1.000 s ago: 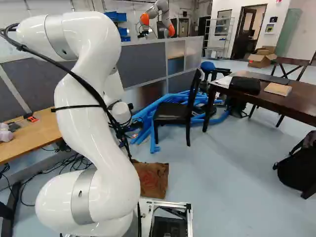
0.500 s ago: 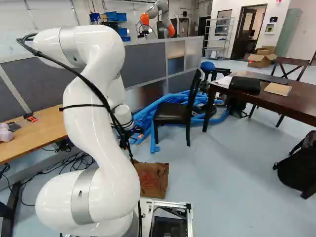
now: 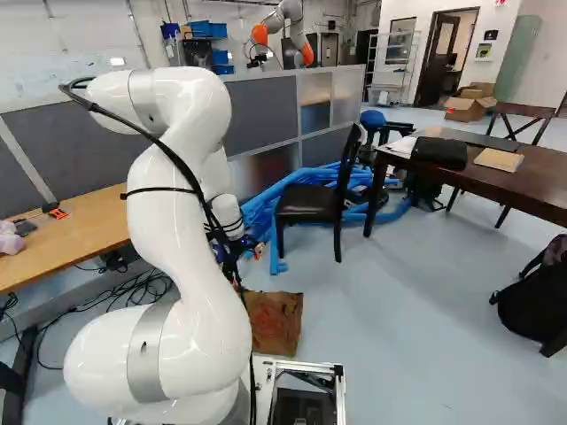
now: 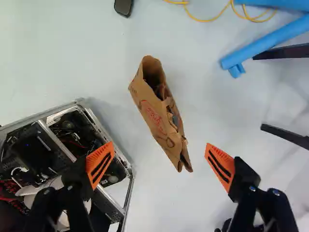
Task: Pick up the bag on the ground and place it on the table
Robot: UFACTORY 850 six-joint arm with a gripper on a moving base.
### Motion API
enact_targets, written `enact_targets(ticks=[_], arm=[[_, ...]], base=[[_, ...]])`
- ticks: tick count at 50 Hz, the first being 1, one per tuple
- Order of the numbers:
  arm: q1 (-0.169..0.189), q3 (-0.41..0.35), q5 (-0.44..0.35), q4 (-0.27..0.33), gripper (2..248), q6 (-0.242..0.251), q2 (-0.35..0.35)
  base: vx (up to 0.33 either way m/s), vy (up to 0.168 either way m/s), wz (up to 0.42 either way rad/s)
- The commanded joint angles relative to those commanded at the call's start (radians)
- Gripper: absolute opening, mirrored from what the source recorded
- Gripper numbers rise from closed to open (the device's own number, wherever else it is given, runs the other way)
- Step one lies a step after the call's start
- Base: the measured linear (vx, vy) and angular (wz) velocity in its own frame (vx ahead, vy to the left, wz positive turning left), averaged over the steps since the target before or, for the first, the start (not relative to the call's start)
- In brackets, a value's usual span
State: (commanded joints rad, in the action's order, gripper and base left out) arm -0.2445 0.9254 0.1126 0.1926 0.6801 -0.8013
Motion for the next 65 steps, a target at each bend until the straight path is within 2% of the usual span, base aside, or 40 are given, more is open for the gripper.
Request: enact_targets(ticks=[10,19,65], arm=[[0.035,0.033,0.002,0.0,247,0.002,-0.046],[0.052,0.062,0.002,0.0,247,0.002,-0.085],[0.062,0.221,0.002,0.0,247,0.002,-0.281]], base=[[0.0,0.0,0.0],[0.0,0.0,0.0],[0.0,0.0,0.0]])
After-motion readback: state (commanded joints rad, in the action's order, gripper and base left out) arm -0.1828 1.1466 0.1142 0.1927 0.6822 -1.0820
